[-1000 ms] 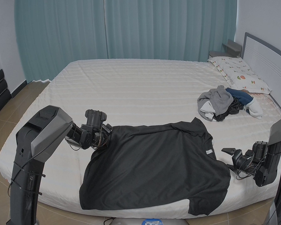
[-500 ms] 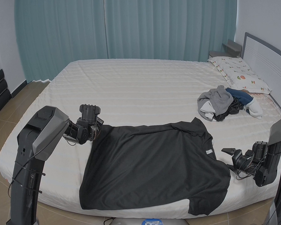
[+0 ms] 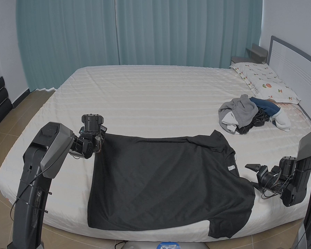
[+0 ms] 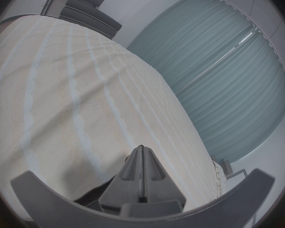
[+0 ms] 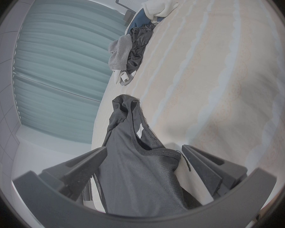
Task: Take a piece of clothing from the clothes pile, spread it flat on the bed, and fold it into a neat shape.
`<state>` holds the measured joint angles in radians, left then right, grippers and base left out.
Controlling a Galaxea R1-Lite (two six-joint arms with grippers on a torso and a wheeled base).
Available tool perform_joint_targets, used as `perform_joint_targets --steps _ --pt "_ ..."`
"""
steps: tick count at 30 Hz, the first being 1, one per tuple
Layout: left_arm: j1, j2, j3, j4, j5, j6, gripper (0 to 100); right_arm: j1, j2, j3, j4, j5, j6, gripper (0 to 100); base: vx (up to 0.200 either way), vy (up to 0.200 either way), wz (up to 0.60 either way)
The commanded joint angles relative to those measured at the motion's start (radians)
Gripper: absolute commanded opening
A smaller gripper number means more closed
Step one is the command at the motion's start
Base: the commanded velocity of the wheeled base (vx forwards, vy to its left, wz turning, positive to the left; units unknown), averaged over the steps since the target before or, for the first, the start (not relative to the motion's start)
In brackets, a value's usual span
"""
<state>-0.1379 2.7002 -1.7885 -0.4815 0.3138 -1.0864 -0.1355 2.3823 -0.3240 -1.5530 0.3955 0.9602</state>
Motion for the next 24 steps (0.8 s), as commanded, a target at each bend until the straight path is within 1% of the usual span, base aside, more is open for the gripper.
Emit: perform_joint_targets --steps 1,7,15,16,24 --pt "0.006 0.018 -0.019 -0.002 0.002 -0.001 0 0.001 0.0 0.0 -0.01 0.0 0.0 100 0.0 0.0 0.0" --pt "0.011 0.058 -0.094 0.0 0.041 0.002 0 0.001 0.0 0.0 -0.01 0.0 0.0 100 0.0 0.0 0.0" --pt "0.011 0.064 -0.101 0.0 0.045 0.006 0 0.001 0.001 0.0 -0.01 0.0 0.0 100 0.0 0.0 0.0" --pt "0.011 0.064 -0.101 0.001 0.044 0.006 100 0.001 0.001 0.0 -0.01 0.0 0.0 100 0.0 0.0 0.0" --pt "0.023 0.061 -0.1 0.009 0.045 0.003 100 0.001 0.0 0.002 -0.01 0.0 0.0 100 0.0 0.0 0.0"
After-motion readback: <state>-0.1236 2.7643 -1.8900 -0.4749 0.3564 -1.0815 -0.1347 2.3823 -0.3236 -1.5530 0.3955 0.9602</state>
